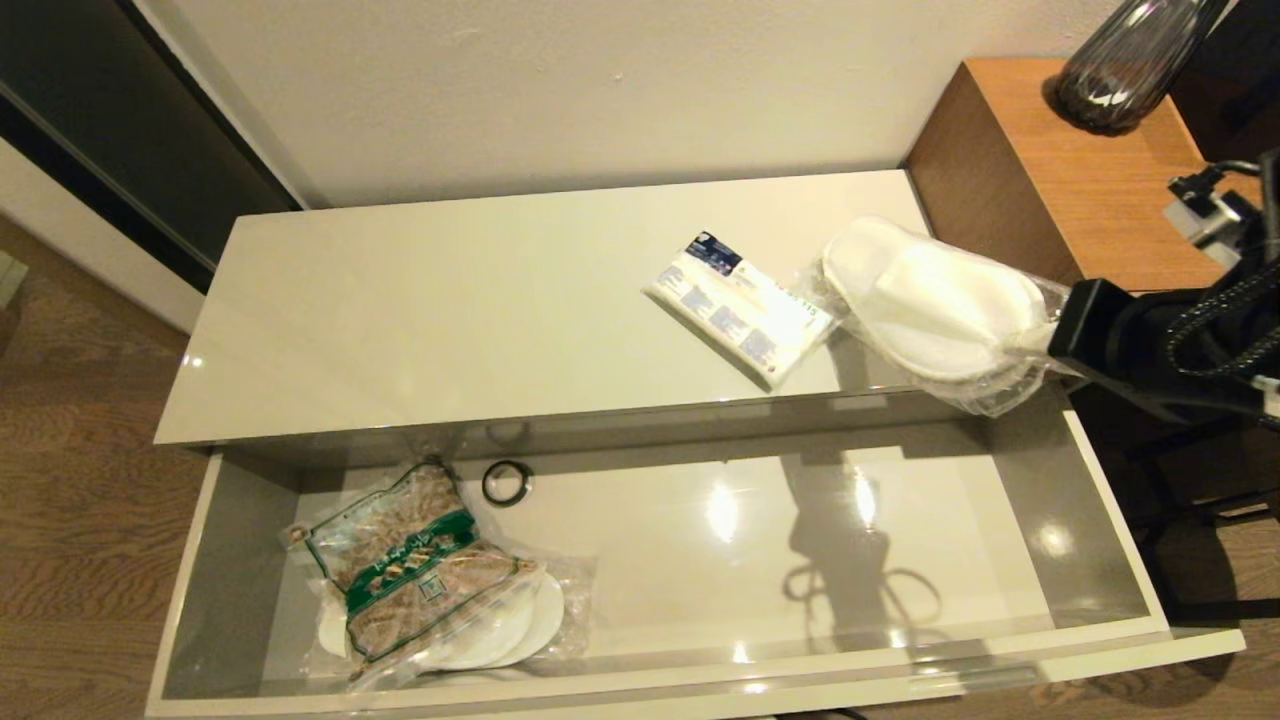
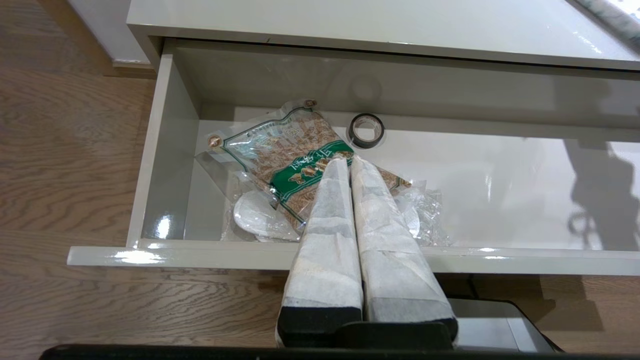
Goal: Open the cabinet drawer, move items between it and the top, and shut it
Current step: Put the disposable slippers in the drawer
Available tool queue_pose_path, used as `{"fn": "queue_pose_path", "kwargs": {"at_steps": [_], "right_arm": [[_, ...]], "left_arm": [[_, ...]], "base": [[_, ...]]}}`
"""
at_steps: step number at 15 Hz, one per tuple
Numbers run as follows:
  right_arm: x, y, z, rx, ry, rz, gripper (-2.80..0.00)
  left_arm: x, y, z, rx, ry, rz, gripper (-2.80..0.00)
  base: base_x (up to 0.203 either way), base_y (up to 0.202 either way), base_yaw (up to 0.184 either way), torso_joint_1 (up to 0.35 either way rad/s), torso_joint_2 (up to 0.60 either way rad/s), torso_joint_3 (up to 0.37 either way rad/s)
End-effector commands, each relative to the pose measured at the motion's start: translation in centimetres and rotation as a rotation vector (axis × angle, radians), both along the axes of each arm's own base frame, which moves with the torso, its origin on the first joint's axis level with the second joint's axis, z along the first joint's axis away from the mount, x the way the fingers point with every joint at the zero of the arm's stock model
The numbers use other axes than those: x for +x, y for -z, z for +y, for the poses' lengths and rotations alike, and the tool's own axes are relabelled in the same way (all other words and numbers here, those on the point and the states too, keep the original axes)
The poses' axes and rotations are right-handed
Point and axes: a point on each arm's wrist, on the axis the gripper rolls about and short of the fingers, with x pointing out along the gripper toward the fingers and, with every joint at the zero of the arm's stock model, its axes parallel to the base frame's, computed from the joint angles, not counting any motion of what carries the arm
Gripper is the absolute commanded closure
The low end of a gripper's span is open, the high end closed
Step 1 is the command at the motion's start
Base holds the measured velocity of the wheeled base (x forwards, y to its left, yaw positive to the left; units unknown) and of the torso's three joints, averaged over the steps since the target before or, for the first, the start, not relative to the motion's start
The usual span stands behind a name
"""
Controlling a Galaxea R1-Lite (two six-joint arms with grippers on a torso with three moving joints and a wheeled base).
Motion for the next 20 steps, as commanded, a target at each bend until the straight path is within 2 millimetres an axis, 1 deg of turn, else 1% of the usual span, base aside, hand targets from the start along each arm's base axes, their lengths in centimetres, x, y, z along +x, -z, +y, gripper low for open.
{"fn": "queue_pose_path", "kwargs": {"at_steps": [1, 4, 6, 7, 8, 10, 11, 12, 13, 17, 20], "right_arm": [[-5.7, -2.2, -0.9, -0.027, -0.046, 0.007, 0.0], [-10.6, -2.6, -2.0, -0.065, -0.084, 0.06, 0.0], [-13.6, -1.9, -3.1, -0.087, -0.087, 0.124, 0.0], [-14.9, -1.2, -3.5, -0.096, -0.088, 0.155, 0.0], [-15.7, 0.0, -3.8, -0.108, -0.088, 0.195, 0.0], [-16.0, 2.4, -3.9, -0.128, -0.08, 0.272, 0.0], [-15.5, 3.7, -3.8, -0.125, -0.068, 0.293, 0.0], [-14.5, 4.5, -3.4, -0.103, -0.052, 0.256, 0.0], [-12.9, 5.1, -2.9, -0.08, -0.034, 0.208, 0.0], [-6.3, 8.8, -0.9, -0.109, 0.019, 0.322, 0.0], [-1.9, 12.8, 0.2, -0.117, 0.054, 0.43, 0.0]], "left_arm": [[0.0, 0.0, 0.0, -0.001, -0.001, 0.0, 0.0], [0.0, 0.0, 0.0, -0.001, 0.0, 0.0, 0.0], [0.0, 0.0, 0.0, -0.001, 0.0, 0.0, 0.0], [0.0, 0.0, 0.0, -0.001, -0.001, 0.0, 0.0], [0.0, 0.0, 0.0, -0.001, -0.001, 0.0, 0.0], [0.0, 0.0, 0.0, -0.001, 0.0, 0.0, 0.0], [0.0, 0.0, 0.0, -0.001, 0.0, 0.0, 0.0], [0.0, 0.0, 0.0, -0.001, 0.0, 0.0, 0.0], [0.0, 0.0, 0.0, -0.001, 0.0, 0.0, 0.0], [0.0, 0.0, 0.0, -0.001, 0.0, 0.0, 0.0], [0.0, 0.0, 0.0, -0.001, 0.0, 0.0, 0.0]], "base": [[0.0, 0.0, 0.0, 0.0, 0.0, 0.0], [0.0, 0.0, 0.0, 0.0, 0.0, 0.0], [0.0, 0.0, 0.0, 0.0, 0.0, 0.0], [0.0, 0.0, 0.0, 0.0, 0.0, 0.0], [0.0, 0.0, 0.0, 0.0, 0.0, 0.0], [0.0, 0.0, 0.0, 0.0, 0.0, 0.0], [0.0, 0.0, 0.0, 0.0, 0.0, 0.0], [0.0, 0.0, 0.0, 0.0, 0.0, 0.0], [0.0, 0.0, 0.0, 0.0, 0.0, 0.0], [0.0, 0.0, 0.0, 0.0, 0.0, 0.0], [0.0, 0.0, 0.0, 0.0, 0.0, 0.0]]}}
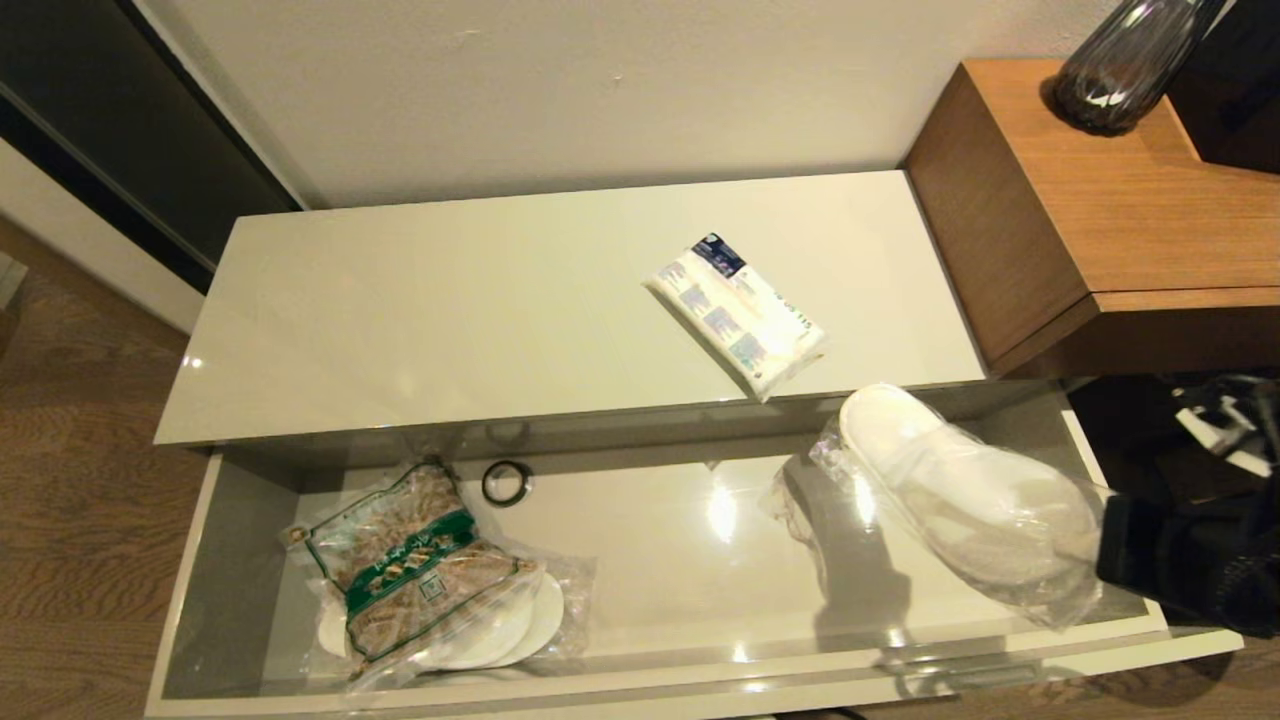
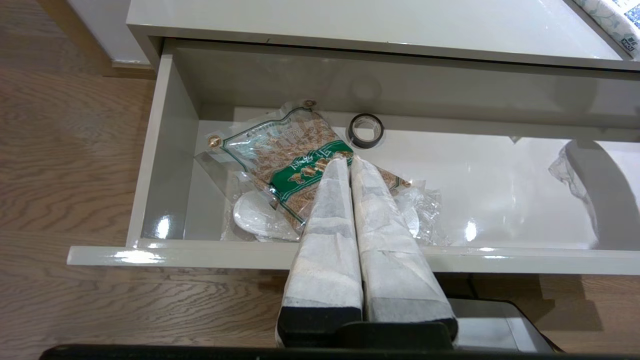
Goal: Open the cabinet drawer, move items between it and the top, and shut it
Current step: Put the disposable slippers in the drawer
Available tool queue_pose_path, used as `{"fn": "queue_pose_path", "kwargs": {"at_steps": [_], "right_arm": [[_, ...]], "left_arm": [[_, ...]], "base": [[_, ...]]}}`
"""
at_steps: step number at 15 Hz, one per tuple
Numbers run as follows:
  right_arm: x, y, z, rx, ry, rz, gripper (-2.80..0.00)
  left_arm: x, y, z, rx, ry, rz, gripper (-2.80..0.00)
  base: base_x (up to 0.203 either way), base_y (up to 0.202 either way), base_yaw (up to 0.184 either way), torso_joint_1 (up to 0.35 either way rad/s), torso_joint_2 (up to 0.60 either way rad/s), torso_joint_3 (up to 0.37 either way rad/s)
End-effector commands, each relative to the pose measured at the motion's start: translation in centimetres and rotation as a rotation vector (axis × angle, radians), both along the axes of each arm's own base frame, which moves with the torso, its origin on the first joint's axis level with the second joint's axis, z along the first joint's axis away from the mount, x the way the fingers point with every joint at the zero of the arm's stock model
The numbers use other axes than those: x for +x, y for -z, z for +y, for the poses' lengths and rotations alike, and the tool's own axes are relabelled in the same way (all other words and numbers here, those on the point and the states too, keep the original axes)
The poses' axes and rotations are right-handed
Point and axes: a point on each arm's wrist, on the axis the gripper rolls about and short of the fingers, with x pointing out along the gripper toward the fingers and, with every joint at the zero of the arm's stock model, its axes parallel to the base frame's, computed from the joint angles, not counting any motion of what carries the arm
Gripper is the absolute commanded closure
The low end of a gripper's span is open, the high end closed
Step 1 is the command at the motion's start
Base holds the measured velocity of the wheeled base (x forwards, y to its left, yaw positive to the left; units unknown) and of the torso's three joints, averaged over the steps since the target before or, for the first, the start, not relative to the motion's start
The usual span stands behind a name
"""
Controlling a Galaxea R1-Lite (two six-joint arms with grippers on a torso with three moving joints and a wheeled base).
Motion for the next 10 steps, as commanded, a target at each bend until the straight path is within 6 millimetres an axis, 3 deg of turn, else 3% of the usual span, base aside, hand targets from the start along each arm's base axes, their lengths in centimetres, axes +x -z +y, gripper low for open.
{"fn": "queue_pose_path", "kwargs": {"at_steps": [1, 5, 10], "right_arm": [[4.5, 5.0, 0.9, -0.028, 0.035, 0.151, 0.0], [9.4, 8.8, 0.3, 0.018, 0.109, 0.091, 0.0], [9.7, 10.7, -0.1, 0.022, 0.125, 0.107, 0.0]], "left_arm": [[0.0, 0.0, 0.0, -0.001, -0.001, 0.0, 0.0], [0.0, 0.0, 0.0, -0.001, -0.001, 0.0, 0.0], [0.0, 0.0, 0.0, -0.001, 0.0, 0.0, 0.0]], "base": [[0.0, 0.0, 0.0, 0.0, 0.0, 0.0], [0.0, 0.0, 0.0, 0.0, 0.0, 0.0], [0.0, 0.0, 0.0, 0.0, 0.0, 0.0]]}}
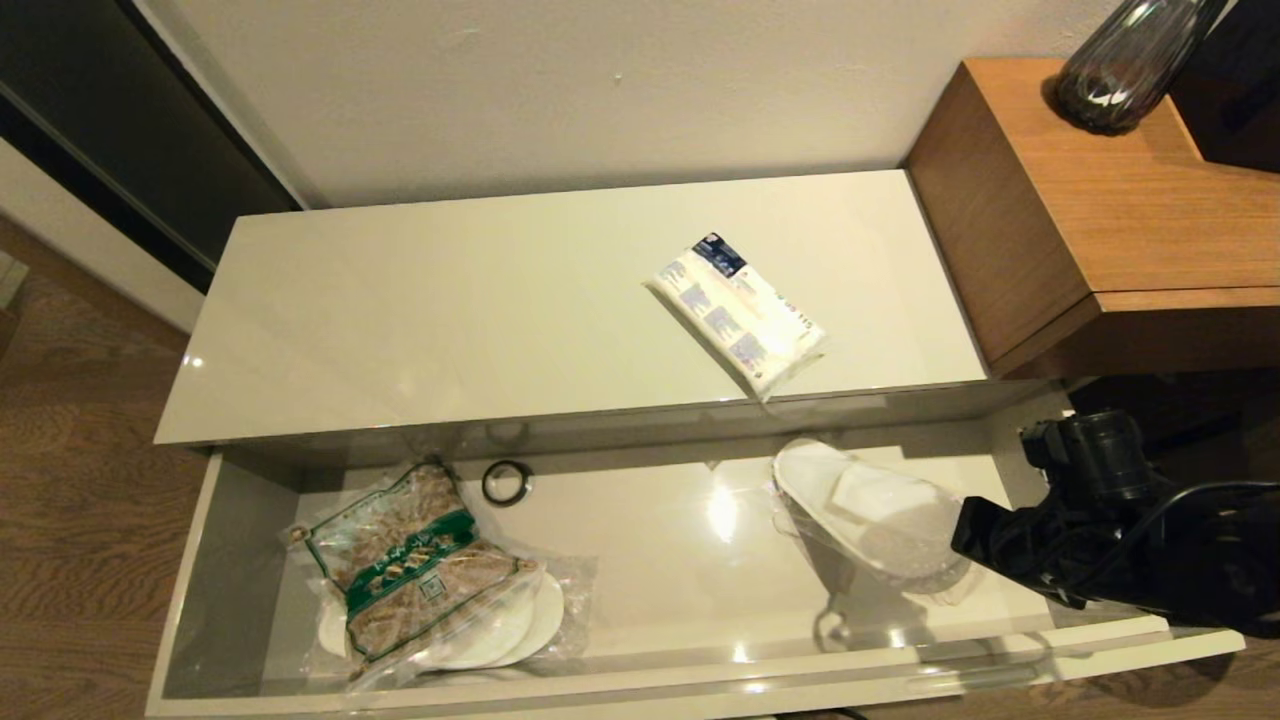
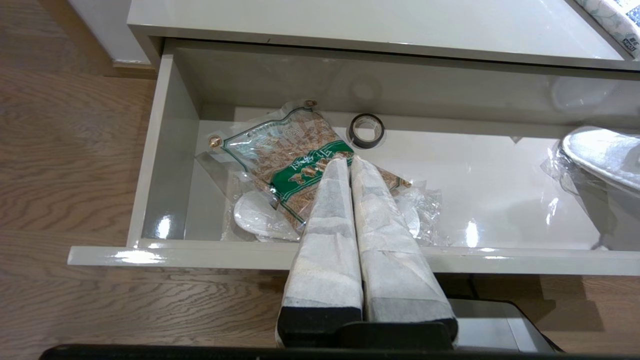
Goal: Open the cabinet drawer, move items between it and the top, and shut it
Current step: Put the disposable slippers in the drawer
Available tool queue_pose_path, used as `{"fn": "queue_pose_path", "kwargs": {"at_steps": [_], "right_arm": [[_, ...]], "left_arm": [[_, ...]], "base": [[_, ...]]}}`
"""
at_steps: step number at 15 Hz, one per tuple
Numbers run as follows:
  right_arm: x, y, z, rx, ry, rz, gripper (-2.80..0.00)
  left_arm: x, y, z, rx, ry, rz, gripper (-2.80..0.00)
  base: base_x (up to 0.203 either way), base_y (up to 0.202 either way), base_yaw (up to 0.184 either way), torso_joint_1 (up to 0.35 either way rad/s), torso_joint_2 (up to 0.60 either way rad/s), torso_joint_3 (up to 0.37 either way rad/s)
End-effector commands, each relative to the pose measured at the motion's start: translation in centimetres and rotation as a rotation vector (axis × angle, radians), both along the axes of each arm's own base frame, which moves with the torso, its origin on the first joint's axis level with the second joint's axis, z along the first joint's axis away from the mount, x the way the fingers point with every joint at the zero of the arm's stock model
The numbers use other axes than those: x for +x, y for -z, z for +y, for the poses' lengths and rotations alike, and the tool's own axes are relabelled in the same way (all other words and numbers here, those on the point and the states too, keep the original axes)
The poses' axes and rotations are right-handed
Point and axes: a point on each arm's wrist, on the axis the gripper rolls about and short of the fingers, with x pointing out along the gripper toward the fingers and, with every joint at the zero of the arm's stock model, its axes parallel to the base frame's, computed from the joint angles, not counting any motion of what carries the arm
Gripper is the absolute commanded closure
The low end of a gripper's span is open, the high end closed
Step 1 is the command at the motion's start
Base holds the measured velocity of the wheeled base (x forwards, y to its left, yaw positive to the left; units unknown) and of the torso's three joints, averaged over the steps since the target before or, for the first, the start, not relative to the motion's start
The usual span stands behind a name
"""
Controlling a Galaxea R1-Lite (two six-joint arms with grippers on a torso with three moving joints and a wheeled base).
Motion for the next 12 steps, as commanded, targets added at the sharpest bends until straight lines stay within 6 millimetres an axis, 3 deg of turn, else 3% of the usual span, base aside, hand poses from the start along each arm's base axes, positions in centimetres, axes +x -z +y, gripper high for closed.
{"fn": "queue_pose_path", "kwargs": {"at_steps": [1, 3, 4, 9, 12], "right_arm": [[0.1, 1.6, -0.1, -0.008, 0.008, 0.041, 0.0], [0.1, 1.7, -0.4, -0.01, 0.015, 0.039, 0.0], [0.1, 1.8, -0.6, -0.01, 0.02, 0.041, -2.8], [0.4, 1.9, -1.1, -0.01, 0.038, 0.028, -2.8], [-0.7, -1.9, -1.2, 0.005, 0.03, -0.086, -2.8]], "left_arm": [[0.0, 0.0, 0.0, -0.001, 0.0, 0.0, 0.0], [0.0, 0.0, 0.0, -0.001, -0.001, 0.0, 0.0], [0.0, 0.0, 0.0, -0.001, -0.002, 0.0, 0.0], [0.0, 0.0, 0.0, -0.001, -0.002, 0.0, 0.0], [0.0, 0.0, 0.0, -0.001, 0.0, 0.0, 0.0]], "base": [[0.0, 0.0, 0.0, 0.0, 0.0, 0.0], [0.0, 0.0, 0.0, 0.0, 0.0, 0.0], [0.0, 0.0, 0.0, 0.0, 0.0, 0.0], [0.0, 0.0, 0.0, 0.0, 0.0, 0.0], [0.0, 0.0, 0.0, 0.0, 0.0, 0.0]]}}
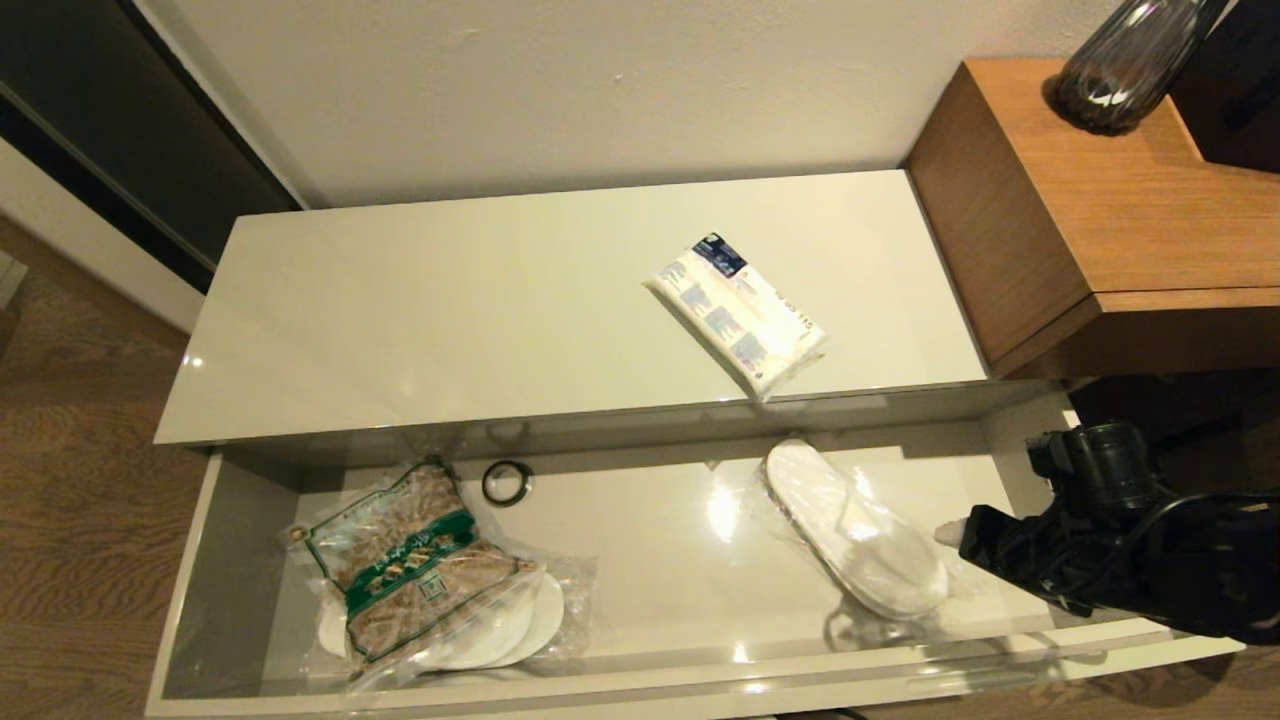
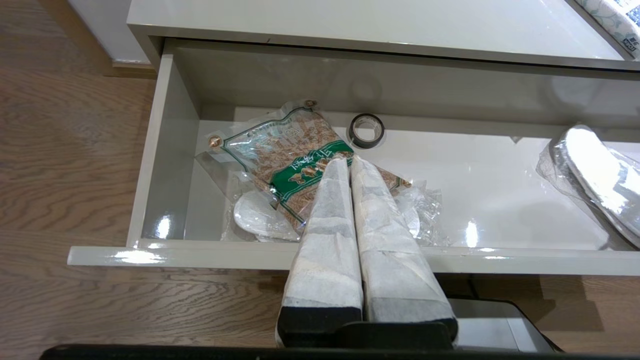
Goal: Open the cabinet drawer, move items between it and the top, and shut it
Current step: Put the disposable slippers in the drawer, then pick up the tissue on the table
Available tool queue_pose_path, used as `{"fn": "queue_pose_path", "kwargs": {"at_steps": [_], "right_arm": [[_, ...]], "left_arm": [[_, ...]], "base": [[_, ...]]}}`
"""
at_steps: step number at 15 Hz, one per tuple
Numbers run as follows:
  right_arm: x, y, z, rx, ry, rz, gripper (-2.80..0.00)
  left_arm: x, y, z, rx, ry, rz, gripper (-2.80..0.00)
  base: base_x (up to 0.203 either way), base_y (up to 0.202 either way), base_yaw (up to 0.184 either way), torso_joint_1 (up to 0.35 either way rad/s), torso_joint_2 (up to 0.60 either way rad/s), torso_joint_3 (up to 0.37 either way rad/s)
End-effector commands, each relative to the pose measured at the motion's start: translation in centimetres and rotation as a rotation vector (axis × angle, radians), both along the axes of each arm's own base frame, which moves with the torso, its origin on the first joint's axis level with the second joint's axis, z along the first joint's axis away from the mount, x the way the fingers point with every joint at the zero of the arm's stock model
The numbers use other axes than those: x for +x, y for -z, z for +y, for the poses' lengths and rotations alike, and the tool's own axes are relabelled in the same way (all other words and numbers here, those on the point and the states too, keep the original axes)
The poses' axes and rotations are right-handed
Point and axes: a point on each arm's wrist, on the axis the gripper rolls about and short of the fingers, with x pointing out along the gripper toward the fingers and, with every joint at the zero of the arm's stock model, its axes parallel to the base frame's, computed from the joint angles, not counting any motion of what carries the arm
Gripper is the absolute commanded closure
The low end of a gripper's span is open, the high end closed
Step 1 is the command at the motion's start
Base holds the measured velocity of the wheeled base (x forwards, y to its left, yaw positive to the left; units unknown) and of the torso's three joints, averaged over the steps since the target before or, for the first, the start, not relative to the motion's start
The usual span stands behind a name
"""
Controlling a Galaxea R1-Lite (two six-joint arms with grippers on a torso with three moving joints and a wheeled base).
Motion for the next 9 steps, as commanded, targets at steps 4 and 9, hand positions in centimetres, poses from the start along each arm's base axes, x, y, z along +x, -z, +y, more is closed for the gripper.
{"fn": "queue_pose_path", "kwargs": {"at_steps": [4, 9], "right_arm": [[-4.9, -10.6, 0.2, 0.043, -0.056, -0.215, -2.8], [-7.4, -16.5, 1.6, 0.115, -0.183, -0.309, 0.0]], "left_arm": [[0.0, 0.0, 0.0, -0.001, -0.001, 0.0, 0.0], [0.0, 0.0, 0.0, -0.001, -0.001, 0.0, 0.0]], "base": [[0.0, 0.0, 0.0, 0.0, 0.0, 0.0], [0.0, 0.0, 0.0, 0.0, 0.0, 0.0]]}}
